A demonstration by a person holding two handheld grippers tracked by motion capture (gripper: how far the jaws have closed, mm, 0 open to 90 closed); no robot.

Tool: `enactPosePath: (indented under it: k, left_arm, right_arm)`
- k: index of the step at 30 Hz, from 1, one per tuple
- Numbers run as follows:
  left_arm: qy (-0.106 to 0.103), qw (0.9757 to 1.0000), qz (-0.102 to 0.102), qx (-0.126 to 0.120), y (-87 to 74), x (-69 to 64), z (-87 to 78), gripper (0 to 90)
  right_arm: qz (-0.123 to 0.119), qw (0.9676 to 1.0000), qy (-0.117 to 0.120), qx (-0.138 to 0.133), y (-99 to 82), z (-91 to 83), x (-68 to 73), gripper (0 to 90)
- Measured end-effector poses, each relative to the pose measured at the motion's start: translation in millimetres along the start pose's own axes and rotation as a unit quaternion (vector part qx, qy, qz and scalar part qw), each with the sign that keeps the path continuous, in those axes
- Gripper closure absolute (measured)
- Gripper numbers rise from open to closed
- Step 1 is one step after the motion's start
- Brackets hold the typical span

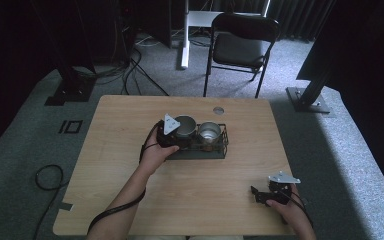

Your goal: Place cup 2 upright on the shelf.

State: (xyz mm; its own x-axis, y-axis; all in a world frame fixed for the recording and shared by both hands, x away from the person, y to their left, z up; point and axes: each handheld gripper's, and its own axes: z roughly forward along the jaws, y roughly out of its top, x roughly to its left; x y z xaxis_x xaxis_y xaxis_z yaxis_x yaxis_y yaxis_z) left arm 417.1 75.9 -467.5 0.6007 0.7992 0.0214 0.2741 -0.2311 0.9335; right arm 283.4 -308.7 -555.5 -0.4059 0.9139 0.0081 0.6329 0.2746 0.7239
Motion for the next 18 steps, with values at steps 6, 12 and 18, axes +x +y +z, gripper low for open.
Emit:
enactPosePath:
  k: [6,12,18]
  left_arm:
    - [0.001,1.0,0.002,0.004,0.5,-0.1,-3.2,9.9]
    - [0.001,0.9999,0.01,0.01,1.6,-0.3,-7.3,9.3]
    - [0.001,0.9998,0.014,0.015,1.9,1.5,-14.1,8.4]
  right_arm:
    - [0.0,1.0,0.0,0.0,0.0,0.0,0.0,11.2]
    - [0.0,1.0,0.0,0.0,0.0,0.0,0.0,11.2]
    - [0.0,1.0,0.0,0.0,0.0,0.0,0.0,11.2]
